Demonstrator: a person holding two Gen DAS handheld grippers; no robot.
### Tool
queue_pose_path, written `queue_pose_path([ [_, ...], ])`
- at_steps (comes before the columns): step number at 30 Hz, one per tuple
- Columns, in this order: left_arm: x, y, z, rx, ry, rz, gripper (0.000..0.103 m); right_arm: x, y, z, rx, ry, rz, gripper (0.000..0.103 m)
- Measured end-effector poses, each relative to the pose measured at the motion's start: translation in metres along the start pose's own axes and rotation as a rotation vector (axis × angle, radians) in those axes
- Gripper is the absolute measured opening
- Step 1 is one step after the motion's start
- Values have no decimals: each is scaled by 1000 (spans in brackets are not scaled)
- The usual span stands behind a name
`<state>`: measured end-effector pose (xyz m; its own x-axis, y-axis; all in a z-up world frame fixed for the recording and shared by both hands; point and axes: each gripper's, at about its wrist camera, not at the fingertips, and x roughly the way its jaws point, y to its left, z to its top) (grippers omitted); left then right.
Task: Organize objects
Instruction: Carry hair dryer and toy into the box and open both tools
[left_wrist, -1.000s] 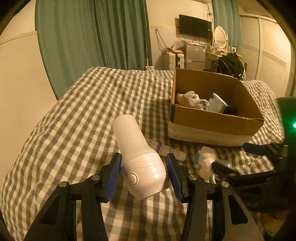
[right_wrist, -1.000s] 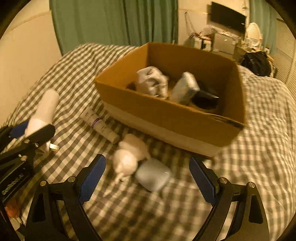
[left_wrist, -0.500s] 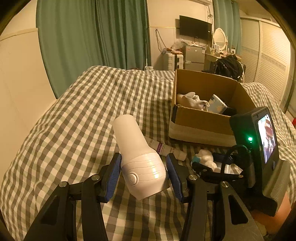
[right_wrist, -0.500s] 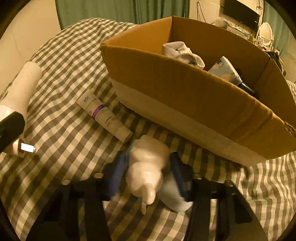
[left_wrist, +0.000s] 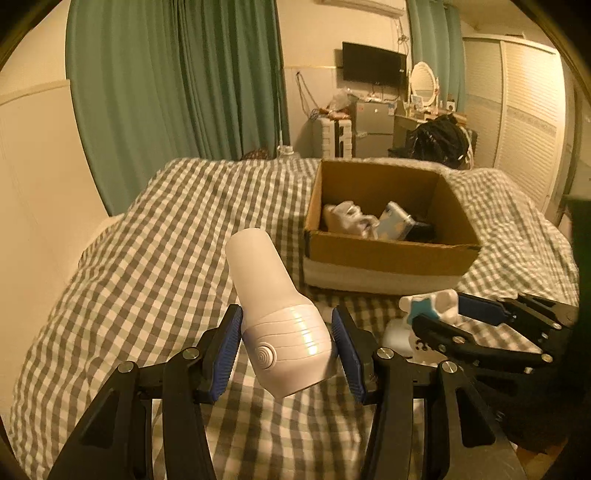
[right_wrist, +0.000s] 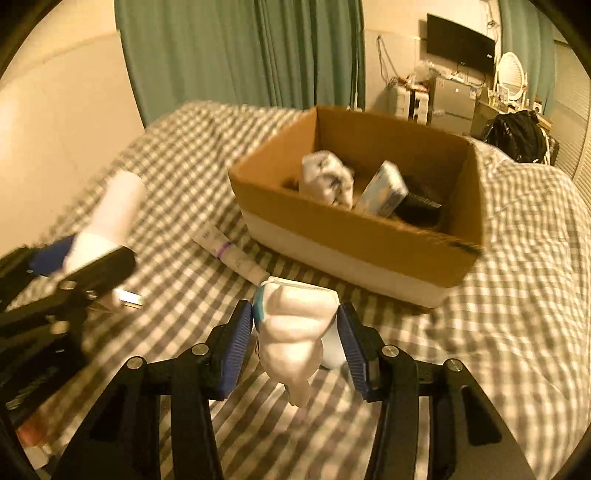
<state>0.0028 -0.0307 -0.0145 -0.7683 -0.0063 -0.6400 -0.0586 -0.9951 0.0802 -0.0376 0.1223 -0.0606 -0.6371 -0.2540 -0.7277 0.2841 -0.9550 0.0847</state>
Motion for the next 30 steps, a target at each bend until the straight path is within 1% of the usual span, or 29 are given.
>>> queue_pose_path([
  [6, -25, -9, 14, 17, -44, -23, 51, -50, 4, -4, 11, -75, -5, 47],
  [9, -36, -13, 24, 21, -73, -35, 51, -68, 2, 3, 14, -114, -8, 47],
  [13, -39, -13, 40, 4, -89, -66, 51, -95, -2, 14, 3, -164, -24, 47],
  [21, -22, -23, 86, 29, -130, -69, 51, -118, -12, 55, -18, -254, -46, 47],
  [25, -5, -31, 110, 40, -150, -69, 51, -120, -24, 80, -14, -280, -51, 47],
  [30, 31, -40, 139, 47, -148, -73, 51, -113, -39, 115, -7, -314, -66, 47],
])
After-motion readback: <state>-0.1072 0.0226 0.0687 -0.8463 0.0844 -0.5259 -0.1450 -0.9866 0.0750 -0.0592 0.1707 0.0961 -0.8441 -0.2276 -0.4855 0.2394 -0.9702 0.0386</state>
